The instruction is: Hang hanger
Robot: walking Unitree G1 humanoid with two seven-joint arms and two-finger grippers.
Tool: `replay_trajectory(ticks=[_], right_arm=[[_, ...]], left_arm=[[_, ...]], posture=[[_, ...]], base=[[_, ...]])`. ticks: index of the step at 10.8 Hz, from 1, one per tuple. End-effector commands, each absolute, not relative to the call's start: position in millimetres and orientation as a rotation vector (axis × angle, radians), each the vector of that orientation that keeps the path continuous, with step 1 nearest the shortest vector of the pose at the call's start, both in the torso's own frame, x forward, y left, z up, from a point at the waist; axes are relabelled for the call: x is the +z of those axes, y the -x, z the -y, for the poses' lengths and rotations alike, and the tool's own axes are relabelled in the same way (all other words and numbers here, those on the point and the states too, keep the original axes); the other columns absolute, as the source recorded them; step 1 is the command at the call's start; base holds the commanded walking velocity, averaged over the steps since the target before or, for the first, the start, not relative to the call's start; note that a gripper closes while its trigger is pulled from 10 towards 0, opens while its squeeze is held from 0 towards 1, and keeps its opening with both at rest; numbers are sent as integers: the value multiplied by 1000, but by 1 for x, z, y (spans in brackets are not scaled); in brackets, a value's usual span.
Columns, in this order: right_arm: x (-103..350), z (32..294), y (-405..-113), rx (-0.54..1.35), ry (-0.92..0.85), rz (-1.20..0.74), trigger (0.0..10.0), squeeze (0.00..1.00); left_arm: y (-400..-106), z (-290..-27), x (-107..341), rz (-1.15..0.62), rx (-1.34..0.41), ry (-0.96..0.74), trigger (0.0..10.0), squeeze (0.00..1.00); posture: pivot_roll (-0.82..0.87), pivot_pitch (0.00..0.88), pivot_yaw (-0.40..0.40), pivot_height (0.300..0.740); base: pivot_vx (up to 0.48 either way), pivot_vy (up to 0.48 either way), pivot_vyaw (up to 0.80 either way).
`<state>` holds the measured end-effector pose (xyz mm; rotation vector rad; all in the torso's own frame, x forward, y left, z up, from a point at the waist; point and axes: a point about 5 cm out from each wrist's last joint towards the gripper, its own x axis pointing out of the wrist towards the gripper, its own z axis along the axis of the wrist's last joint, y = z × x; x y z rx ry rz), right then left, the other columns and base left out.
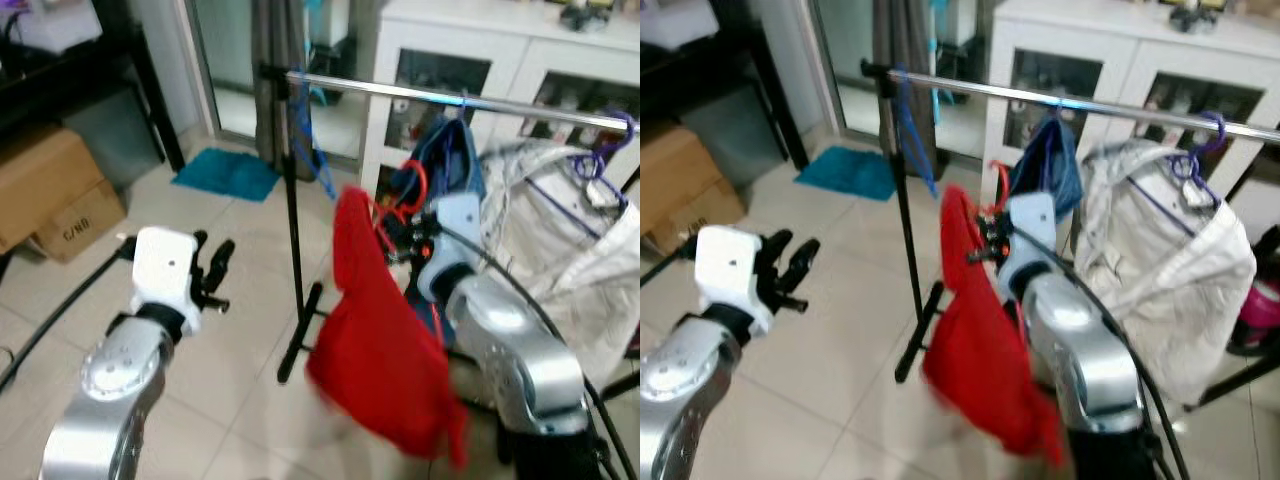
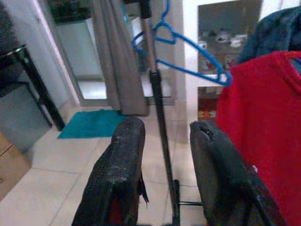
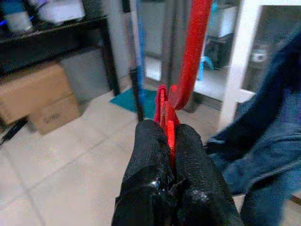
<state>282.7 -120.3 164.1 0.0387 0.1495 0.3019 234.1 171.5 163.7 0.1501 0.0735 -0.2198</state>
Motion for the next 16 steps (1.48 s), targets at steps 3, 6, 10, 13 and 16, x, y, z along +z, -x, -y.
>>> replay_trajectory(ticks=[3,6,10,13,16], right_arm=[[166,130,-285,254,-60,-139,10000,0],[169,132,-287,207,-63,-119,10000,0],[177,130,-287,209,-91,-62,10000,0],[182,122,-283,260,-104,-38,10000,0],[187,116,-279,325,-102,-19,10000,0]], left_arm=[[-233,-163,166,-67,-275,-149,10000,0],[-234,-161,167,-63,-300,-156,10000,0],[-235,-159,167,-64,-331,-170,10000,0],[-229,-155,162,-82,-356,-163,10000,0],[-228,-152,161,-85,-374,-171,10000,0]], posture=[[-6,24,41,740],[-10,16,50,740],[-6,0,61,740],[-6,0,56,740],[-11,0,57,740]], base=[[285,0,-202],[287,0,-440],[287,0,0],[96,0,0],[0,0,0]])
